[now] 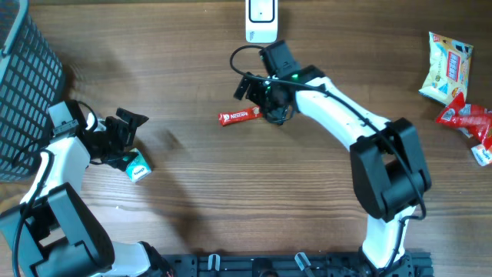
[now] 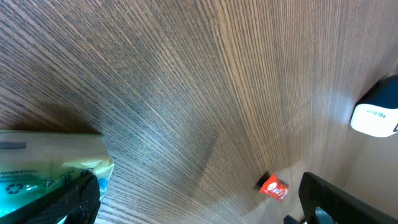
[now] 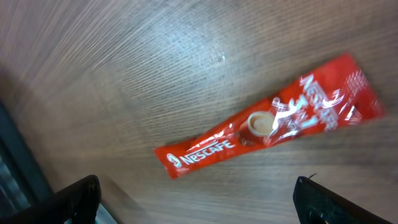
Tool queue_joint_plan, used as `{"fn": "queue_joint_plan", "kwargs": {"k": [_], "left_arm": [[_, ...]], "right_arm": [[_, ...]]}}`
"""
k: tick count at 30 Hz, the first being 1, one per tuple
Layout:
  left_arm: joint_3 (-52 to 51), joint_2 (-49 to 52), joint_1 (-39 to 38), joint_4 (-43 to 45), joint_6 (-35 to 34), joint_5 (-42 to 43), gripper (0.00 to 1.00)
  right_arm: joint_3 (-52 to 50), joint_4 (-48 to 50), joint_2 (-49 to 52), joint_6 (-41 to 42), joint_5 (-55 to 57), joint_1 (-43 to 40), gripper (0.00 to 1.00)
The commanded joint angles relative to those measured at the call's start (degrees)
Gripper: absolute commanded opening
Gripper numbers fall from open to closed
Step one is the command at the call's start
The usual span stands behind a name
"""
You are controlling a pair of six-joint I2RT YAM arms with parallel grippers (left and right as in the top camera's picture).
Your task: Scan the item barcode
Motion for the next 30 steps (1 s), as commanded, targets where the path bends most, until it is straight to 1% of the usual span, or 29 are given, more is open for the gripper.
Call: {"fn": "queue_joint_plan", "kwargs": {"k": [1,2,3,5,6,8,12,17,19,22,24,26,27,30], "left_arm": [[0.2,-0.6,0.3,0.0,1.1,-1.0,1.00],[0.2,-0.6,0.3,0.0,1.1,-1.0,1.00],[0.2,-0.6,0.3,0.0,1.1,-1.0,1.00],[0.2,-0.6,0.3,0.0,1.1,-1.0,1.00],[0.2,-0.6,0.3,0.0,1.1,-1.0,1.00],[0.2,-0.6,0.3,0.0,1.1,-1.0,1.00],[0.2,-0.6,0.3,0.0,1.1,-1.0,1.00],[0.2,-0.6,0.3,0.0,1.1,-1.0,1.00],[0.2,-0.6,0.3,0.0,1.1,-1.0,1.00],[0.2,-0.6,0.3,0.0,1.1,-1.0,1.00],[0.2,-0.6,0.3,0.0,1.1,-1.0,1.00],[0.2,-0.6,0.3,0.0,1.1,-1.0,1.00],[0.2,-0.6,0.3,0.0,1.1,-1.0,1.00],[0.2,-0.6,0.3,0.0,1.1,-1.0,1.00]], "right_arm": [[-0.3,0.1,0.5,11.6,9.0,3.1,1.00],[-0.3,0.2,0.8,14.3,11.9,4.4,0.96],[-0.3,0.2,1.1,16.6,13.8,5.2,0.88],[-0.3,0.4,2.1,19.4,15.9,6.0,0.82],[-0.3,0.4,2.7,21.0,16.2,6.4,0.81],[-0.3,1.1,4.5,23.0,15.6,6.6,0.81],[-0.3,4.0,8.7,24.2,13.4,6.6,0.82],[-0.3,5.7,9.8,24.2,13.9,6.6,0.82],[-0.3,5.7,9.8,24.4,14.2,6.6,0.80],[-0.3,5.2,9.8,24.5,14.7,6.3,0.65],[-0.3,4.8,9.8,24.4,15.3,6.3,0.56],[-0.3,3.8,9.8,24.3,16.6,6.3,0.44],[-0.3,3.1,9.8,24.4,17.5,6.3,0.41],[-0.3,0.9,9.9,24.1,20.1,6.2,0.40]]}}
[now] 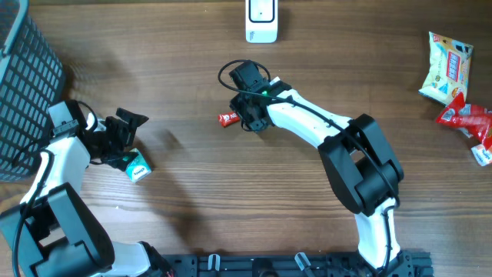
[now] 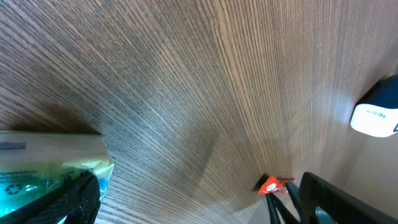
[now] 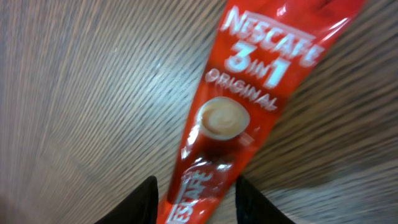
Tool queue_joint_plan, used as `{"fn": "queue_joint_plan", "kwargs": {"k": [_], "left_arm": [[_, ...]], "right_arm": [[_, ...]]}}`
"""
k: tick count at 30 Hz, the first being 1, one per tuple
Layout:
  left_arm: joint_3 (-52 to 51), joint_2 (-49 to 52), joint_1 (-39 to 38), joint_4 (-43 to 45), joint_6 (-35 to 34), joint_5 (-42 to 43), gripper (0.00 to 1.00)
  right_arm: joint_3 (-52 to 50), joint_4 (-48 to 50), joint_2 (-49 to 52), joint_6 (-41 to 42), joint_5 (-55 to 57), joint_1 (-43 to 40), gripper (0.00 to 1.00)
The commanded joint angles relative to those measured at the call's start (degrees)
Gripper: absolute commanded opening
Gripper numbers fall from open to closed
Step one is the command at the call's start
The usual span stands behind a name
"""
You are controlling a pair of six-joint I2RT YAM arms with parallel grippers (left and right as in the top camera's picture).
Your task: Scan the item barcode
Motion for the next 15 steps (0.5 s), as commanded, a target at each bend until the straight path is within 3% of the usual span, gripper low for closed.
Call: {"fn": "queue_joint_plan", "kwargs": {"k": [1,9,12,15], "left_arm": [[0.2,-0.6,0.3,0.0,1.1,-1.0,1.00],[0.2,-0.6,0.3,0.0,1.1,-1.0,1.00],[0.2,-0.6,0.3,0.0,1.1,-1.0,1.00],[0.2,-0.6,0.3,0.0,1.1,-1.0,1.00]], "right_arm": [[-0.9,-3.4,3.1,-0.2,6.0,-0.4,0.41],[-0.9,-6.1,3.1,-3.4,6.8,-4.0,0.43],[-0.9,-7.3,3.1,-5.4,7.0,-5.9,0.37],[-0.9,-10.7,3.1,-7.7,8.0,-8.0,0.21]]}}
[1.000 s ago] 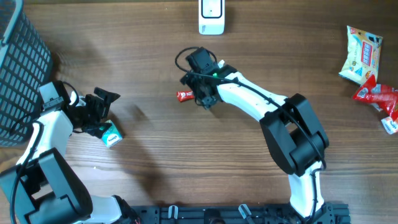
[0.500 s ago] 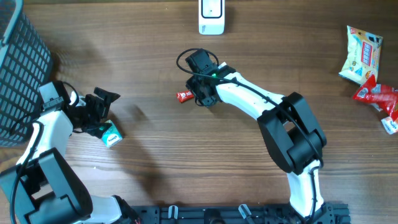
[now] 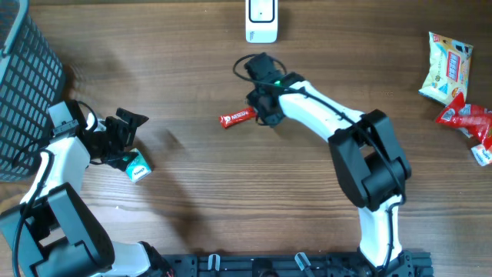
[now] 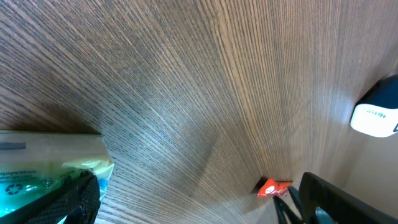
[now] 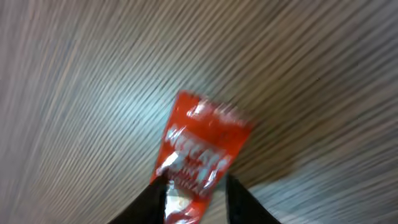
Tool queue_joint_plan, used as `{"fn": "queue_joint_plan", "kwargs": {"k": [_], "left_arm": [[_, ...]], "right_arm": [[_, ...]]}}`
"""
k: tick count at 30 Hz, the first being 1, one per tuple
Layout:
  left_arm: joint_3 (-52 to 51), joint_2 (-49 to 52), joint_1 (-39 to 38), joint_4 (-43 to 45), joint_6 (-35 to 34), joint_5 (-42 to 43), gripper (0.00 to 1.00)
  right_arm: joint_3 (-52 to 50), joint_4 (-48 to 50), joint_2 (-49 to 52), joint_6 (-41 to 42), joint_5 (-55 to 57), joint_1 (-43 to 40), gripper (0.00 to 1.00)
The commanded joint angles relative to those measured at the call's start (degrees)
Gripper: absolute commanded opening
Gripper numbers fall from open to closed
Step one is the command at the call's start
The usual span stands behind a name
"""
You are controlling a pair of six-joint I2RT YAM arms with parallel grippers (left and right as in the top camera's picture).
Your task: Scan the item barcode
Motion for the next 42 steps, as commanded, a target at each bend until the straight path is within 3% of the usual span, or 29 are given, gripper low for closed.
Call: {"fn": "queue_joint_plan", "kwargs": {"k": [1,6,15,17,21,33,42], "left_arm": [[0.2,-0.6,0.3,0.0,1.1,-1.0,1.00],[0.2,-0.6,0.3,0.0,1.1,-1.0,1.00],[0.2,-0.6,0.3,0.0,1.1,-1.0,1.00],[0.2,-0.6,0.3,0.0,1.1,-1.0,1.00],[0.2,-0.6,0.3,0.0,1.1,-1.0,1.00],[0.2,-0.6,0.3,0.0,1.1,-1.0,1.00],[0.2,-0.6,0.3,0.0,1.1,-1.0,1.00]], "right_arm": [[-1.9,-5.3,3.1,-3.7,4.7,-3.8,0.18],[-1.6,-6.0,2.9,-10.8,-4.1,-7.2,0.18],[2.5,-6.0,-0.2,-15.8,-9.0,-7.1,0.57],[2.9,-5.9,-1.1,-15.8,-10.1,-7.0,0.62],[2.9,-6.0,-1.3,-14.8,-12.7,-5.6,0.62],[2.9,-1.3,-0.9,2.1,-9.1,2.8,0.60],[2.8,-1.5,3.3,7.0,-8.2,3.0,0.50]]}}
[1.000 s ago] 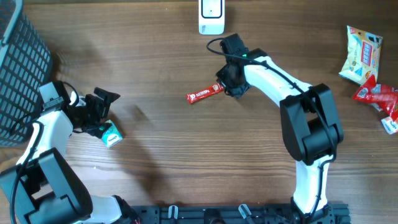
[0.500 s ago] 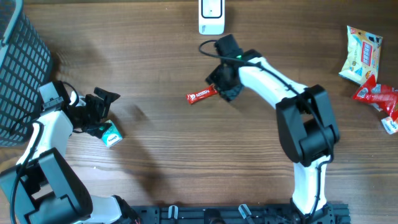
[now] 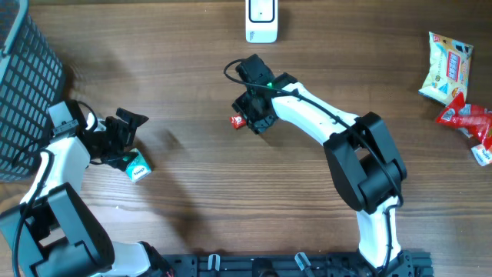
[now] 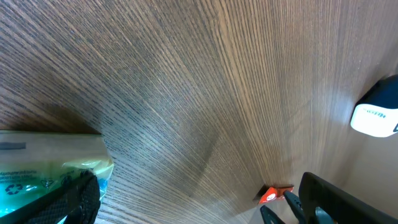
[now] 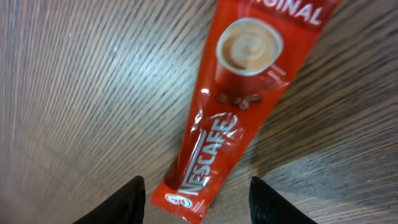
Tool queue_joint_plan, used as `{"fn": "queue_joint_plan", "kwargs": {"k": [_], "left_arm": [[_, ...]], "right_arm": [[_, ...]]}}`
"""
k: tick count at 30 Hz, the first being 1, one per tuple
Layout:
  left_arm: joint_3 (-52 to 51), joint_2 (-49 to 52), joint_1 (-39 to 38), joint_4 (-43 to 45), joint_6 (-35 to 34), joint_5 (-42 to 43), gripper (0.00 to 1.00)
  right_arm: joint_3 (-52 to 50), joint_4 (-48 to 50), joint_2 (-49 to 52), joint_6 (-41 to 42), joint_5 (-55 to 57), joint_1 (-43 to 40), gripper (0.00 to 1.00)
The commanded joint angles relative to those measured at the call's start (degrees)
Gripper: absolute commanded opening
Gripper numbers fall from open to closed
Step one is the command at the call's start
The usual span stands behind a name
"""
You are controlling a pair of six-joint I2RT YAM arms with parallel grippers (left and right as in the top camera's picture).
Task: Scan the item barcode
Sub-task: 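Lift the Nescafe stick with the right gripper toward the scanner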
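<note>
A red Nescafe sachet lies flat on the wooden table. My right gripper hangs straight over it, open, one fingertip on each side of its lower end without touching. In the overhead view only a red tip of the sachet shows beside the right gripper. The white scanner stands at the table's far edge. My left gripper rests open at the left, one finger against a green tissue pack.
A black mesh basket fills the far left corner. Snack bags and red packets lie at the right edge. The green pack sits just right of the left arm.
My right gripper has moved left from the sachet's right end to above the sachet, covering most of it from overhead, and its fingers stand wider apart. The left arm has not moved.
The right gripper was wide open at the sachet's right end. Then it stood over the sachet's left part with its fingers closer together. Then it was back near the right end, the sachet sticking out leftward. Now it is open over the sachet. The left arm stayed still.
</note>
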Motion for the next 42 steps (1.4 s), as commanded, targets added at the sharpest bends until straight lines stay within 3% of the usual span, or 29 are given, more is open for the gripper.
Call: {"fn": "queue_joint_plan", "kwargs": {"k": [1,7,18,26,30,33,36,42], "left_arm": [[0.2,-0.6,0.3,0.0,1.1,-1.0,1.00],[0.2,-0.6,0.3,0.0,1.1,-1.0,1.00],[0.2,-0.6,0.3,0.0,1.1,-1.0,1.00],[0.2,-0.6,0.3,0.0,1.1,-1.0,1.00],[0.2,-0.6,0.3,0.0,1.1,-1.0,1.00],[0.2,-0.6,0.3,0.0,1.1,-1.0,1.00],[0.2,-0.6,0.3,0.0,1.1,-1.0,1.00],[0.2,-0.6,0.3,0.0,1.1,-1.0,1.00]], "right_arm": [[1.0,-0.1,4.0,3.1,1.5,-0.1,0.50],[1.0,-0.3,6.1,3.4,1.2,-0.5,0.48],[1.0,-6.1,6.1,0.1,1.2,-2.4,0.05],[1.0,-6.1,5.8,-8.0,-3.1,-4.3,0.04],[1.0,-4.6,4.9,-16.3,-6.8,-5.5,0.04],[1.0,-1.4,4.1,-27.8,-15.1,-7.4,0.04],[1.0,1.9,3.7,-40.8,-29.4,-9.7,0.04],[1.0,5.7,3.7,-53.3,-52.7,-13.1,0.04]]}}
